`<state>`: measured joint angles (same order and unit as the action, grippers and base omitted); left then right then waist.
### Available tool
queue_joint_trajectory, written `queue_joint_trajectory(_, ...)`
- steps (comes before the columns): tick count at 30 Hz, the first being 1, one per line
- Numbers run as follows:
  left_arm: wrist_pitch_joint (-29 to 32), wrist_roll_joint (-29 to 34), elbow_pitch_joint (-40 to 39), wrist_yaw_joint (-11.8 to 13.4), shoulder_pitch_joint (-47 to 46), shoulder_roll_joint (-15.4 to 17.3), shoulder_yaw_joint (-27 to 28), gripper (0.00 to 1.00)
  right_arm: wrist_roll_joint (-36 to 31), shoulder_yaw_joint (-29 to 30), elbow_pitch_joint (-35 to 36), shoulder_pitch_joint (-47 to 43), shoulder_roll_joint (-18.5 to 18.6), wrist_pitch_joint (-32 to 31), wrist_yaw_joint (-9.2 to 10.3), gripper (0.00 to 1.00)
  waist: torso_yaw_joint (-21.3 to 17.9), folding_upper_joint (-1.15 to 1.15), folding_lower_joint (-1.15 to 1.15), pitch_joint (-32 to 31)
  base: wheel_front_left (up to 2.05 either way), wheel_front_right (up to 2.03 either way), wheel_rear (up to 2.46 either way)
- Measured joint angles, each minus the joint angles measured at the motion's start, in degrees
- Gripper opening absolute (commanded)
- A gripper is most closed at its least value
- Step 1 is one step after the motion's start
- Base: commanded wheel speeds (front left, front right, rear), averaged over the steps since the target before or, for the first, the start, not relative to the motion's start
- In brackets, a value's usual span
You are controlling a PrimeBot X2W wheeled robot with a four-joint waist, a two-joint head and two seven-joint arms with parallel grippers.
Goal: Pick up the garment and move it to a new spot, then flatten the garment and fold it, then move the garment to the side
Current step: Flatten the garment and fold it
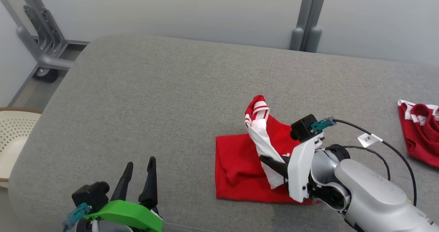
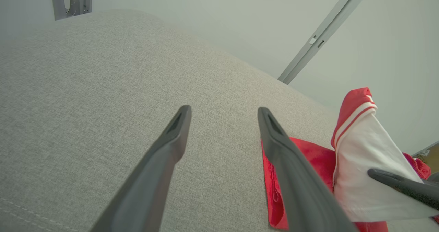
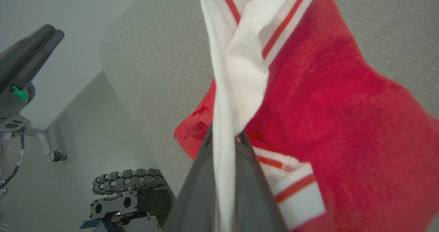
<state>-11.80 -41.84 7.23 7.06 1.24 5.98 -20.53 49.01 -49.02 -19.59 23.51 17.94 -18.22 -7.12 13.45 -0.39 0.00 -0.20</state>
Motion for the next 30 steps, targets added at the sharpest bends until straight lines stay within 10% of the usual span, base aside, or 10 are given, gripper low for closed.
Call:
queue_joint_trajectory(5,0.00,0.00,-0.29,0.00,0.00,-0.25,0.00,1.00,-0.07,-0.27,-3.57,0.47,-0.58,-1.05,0.22,0.04,2.43,0.00,0.00,1.03,0.00,0.00,0.00)
queue_joint_trajectory(7,-0.01,0.00,-0.32,0.00,0.00,-0.44,0.09,1.00,-0.23,-0.24,-4.48,1.40,-1.21,-1.07,0.60,0.52,3.20,0.00,0.00,1.57,0.00,0.00,0.00)
queue_joint_trajectory(8,-0.02,0.00,-0.34,0.01,0.00,-0.58,0.21,1.00,-0.31,-0.24,-4.82,2.01,-1.69,-1.07,0.65,1.00,3.49,0.00,0.00,1.87,0.00,0.00,0.00)
queue_joint_trajectory(21,-0.44,-0.01,-0.31,0.01,0.04,-1.08,2.66,1.00,0.07,1.56,-0.56,7.20,-5.83,2.89,0.32,1.00,2.00,0.00,0.00,2.36,0.00,0.00,0.00)
queue_joint_trajectory(30,-0.86,0.01,-0.69,0.01,0.61,-1.07,3.58,1.00,1.18,12.52,-2.93,8.23,5.04,8.62,2.80,1.00,-1.49,0.00,0.00,1.68,0.00,0.00,0.00)
